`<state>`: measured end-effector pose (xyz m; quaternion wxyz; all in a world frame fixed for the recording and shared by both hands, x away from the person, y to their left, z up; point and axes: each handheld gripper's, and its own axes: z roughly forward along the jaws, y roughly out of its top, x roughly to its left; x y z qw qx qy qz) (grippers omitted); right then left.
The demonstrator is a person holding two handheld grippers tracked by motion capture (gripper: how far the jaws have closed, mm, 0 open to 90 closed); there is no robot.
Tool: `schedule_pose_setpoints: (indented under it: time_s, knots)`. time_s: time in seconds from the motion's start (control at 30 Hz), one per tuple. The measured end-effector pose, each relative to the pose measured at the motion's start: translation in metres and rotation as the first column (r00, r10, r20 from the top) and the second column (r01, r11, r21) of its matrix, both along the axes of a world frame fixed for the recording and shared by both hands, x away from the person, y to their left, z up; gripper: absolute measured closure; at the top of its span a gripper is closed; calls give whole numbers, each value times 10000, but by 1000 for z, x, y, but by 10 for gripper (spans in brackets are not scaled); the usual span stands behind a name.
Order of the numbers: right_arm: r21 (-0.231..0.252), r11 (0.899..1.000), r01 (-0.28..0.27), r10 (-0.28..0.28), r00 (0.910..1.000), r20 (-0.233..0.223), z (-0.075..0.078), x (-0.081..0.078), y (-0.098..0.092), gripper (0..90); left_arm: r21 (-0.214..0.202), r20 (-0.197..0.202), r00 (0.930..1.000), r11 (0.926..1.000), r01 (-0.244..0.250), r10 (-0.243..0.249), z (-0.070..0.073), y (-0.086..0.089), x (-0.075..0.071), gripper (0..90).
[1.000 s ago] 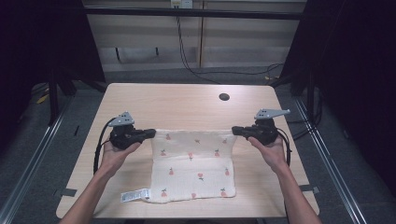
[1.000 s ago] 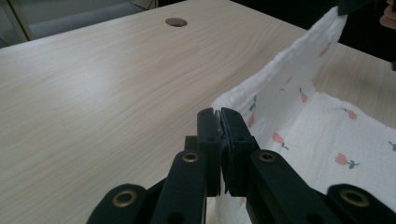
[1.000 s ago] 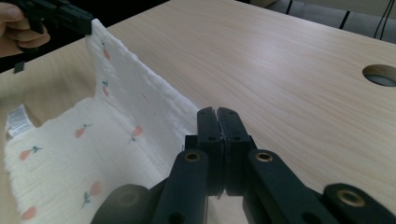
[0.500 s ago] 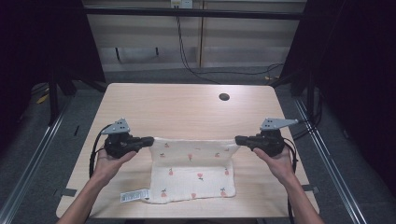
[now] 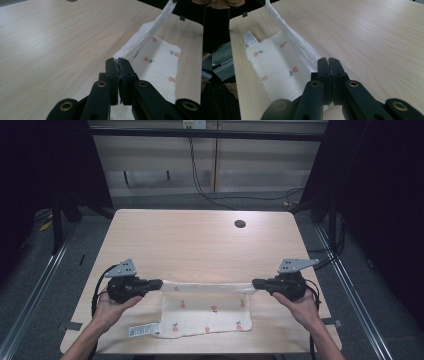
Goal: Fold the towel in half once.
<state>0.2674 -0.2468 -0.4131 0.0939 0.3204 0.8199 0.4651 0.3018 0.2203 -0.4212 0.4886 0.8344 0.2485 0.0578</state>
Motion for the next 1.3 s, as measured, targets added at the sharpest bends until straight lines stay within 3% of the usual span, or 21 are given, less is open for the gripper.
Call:
schedule_pose_setpoints:
  time_s: [0.13, 0.17, 0.27, 0.43, 0.5, 0.77, 0.8, 0.83, 0.87, 0.93, 0.97, 1.1, 1.2, 1.23, 1.3]
  knots:
    - [178, 9998, 54, -54, 10000, 26, -1, -5, -2, 888, -181, 46, 10000, 9998, 16, -16, 2, 1, -5, 874]
    - [134, 9999, 51, -52, 10000, 46, -2, -7, -3, 887, 12, -41, 10000, 10000, 65, -64, -2, 1, -8, 874]
    - [-42, 9999, -102, 102, 9999, -112, -6, -11, -3, 887, -131, -313, 9994, 9998, 119, -123, -9, 0, -14, 874]
    - [-176, 9996, -205, 201, 9996, -220, -9, -20, -2, 888, 161, -401, 9987, 9994, 318, -311, -15, 1, -25, 873]
    - [-288, 9993, -236, 227, 9993, -293, -13, -23, -2, 887, 337, -224, 9992, 9988, 353, -346, -19, 0, -33, 874]
    - [-563, 9980, -277, 242, 9977, -633, -27, -31, -1, 887, 525, -796, 9925, 9939, 967, -923, -37, -7, -46, 871]
    - [-617, 9977, -297, 255, 9973, -686, -29, -31, -1, 887, 598, -854, 9917, 9930, 1018, -965, -40, -7, -48, 871]
    - [-728, 9965, -421, 356, 9956, -872, -35, -32, 0, 887, 931, -620, 9917, 9886, 1183, -1129, -43, -8, -54, 869]
    - [-1006, 9939, -454, 364, 9953, -897, -37, -33, 1, 887, 955, -589, 9917, 9882, 1196, -1143, -44, -9, -57, 869]
    - [-1004, 9935, -530, 441, 9951, -884, -39, -33, 2, 887, 1121, -555, 9909, 9854, 1284, -1228, -44, -10, -58, 868]
    - [-895, 9943, -578, 489, 9940, -982, -41, -33, 2, 887, 1089, -594, 9905, 9855, 1301, -1242, -45, -10, -59, 868]
    - [-1210, 9886, -899, 753, 9900, -1196, -51, -39, 7, 886, 1544, -996, 9865, 9775, 1440, -1296, -59, -11, -56, 856]
    - [-1514, 9831, -1033, 834, 9877, -1326, -55, -41, 8, 886, 1674, -954, 9872, 9755, 1426, -1279, -62, -12, -57, 827]
    - [-1587, 9809, -1122, 895, 9856, -1437, -60, -42, 7, 887, 1863, -993, 9849, 9697, 1581, -1416, -64, -13, -57, 828]
    - [-1539, 9816, -1134, 899, 9843, -1521, -62, -42, 6, 885, 1888, -956, 9836, 9674, 1690, -1532, -65, -15, -60, 837]
